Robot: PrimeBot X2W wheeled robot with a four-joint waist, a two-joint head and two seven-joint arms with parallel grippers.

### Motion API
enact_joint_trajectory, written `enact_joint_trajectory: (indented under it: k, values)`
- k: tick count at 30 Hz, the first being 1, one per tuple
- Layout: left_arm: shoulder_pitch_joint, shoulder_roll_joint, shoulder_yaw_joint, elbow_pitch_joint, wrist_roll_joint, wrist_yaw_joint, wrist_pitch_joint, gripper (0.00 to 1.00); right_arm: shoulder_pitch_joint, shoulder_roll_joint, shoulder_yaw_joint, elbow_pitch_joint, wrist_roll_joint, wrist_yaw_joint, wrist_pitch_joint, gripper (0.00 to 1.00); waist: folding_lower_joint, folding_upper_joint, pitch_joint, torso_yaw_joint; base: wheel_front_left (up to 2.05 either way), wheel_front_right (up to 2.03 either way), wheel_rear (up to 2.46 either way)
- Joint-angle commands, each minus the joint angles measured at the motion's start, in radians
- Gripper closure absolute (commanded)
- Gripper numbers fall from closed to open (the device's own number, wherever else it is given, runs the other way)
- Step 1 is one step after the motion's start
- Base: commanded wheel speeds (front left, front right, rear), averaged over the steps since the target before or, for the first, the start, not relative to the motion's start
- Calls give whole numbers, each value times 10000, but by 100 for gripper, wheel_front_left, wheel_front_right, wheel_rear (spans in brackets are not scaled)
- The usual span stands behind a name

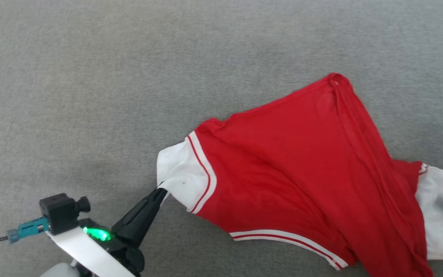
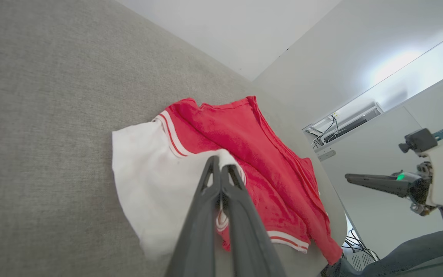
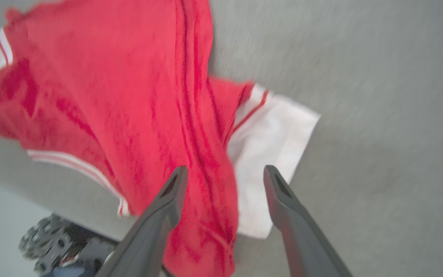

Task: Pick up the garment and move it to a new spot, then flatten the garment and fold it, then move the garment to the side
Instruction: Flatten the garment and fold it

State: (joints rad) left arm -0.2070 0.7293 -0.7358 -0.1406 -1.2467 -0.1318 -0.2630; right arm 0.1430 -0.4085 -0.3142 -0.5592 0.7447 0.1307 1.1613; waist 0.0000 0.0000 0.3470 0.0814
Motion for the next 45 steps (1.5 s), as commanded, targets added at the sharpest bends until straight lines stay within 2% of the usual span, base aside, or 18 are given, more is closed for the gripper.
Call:
enact_joint_trajectory:
  k: [1,4,7,13,19,23,26,27,29,30,37,45]
  values:
    - [-192,-97,-46,-94,71,22,-20,100,-855,-164,-355,-138,12,0,-72,0,0,0,102,165,0,0,0]
    - [-405,-252,-217,-162,97,22,-20,100,-2524,-517,-398,196,-598,0,-522,0,0,0,288,405,0,0,0]
    - [-641,-356,-407,-190,107,22,-20,100,-4059,-873,684,1043,-1454,-1,-1095,0,0,0,545,665,0,0,0]
    - [-1156,-627,-851,-77,-11,22,-19,100,-6249,-778,2915,3566,-2314,-1,-1722,0,0,0,963,1264,0,0,0]
    - [-1536,-899,-1197,-56,-65,22,-20,100,-7367,-1016,4056,5537,-2663,-1,-1789,0,0,0,1268,1691,0,0,0]
    - [-1687,-981,-1385,17,-112,22,-20,100,-7593,-1294,4540,6412,-2777,-1,-1706,0,0,0,1317,1833,0,0,0]
    - [-1741,-966,-1477,66,-121,22,-20,100,-7493,-1258,4850,6910,-2548,-1,-1450,0,0,0,1283,1792,0,0,0]
    - [-1793,-928,-1545,90,-100,22,-20,100,-7507,-1240,4949,6995,-2482,0,-1410,41,0,0,1253,1755,0,0,0]
    - [-1903,-846,-1623,138,-53,22,-20,100,-7607,-1173,4978,7097,-2377,0,-1490,96,0,0,1190,1660,0,0,0]
    - [-1971,-805,-1689,139,-14,22,-20,100,-7691,-1150,4959,7154,-2361,0,-1562,100,0,0,1154,1601,0,0,0]
    - [-3039,-336,-1817,381,-136,22,-20,100,-8578,-872,4546,7465,-2430,-1,-2414,100,0,0,941,1009,0,0,0]
    - [-5173,696,-819,997,-1566,22,-22,100,-10316,-346,3401,8032,-3047,0,-3789,100,0,0,1260,46,0,0,0]
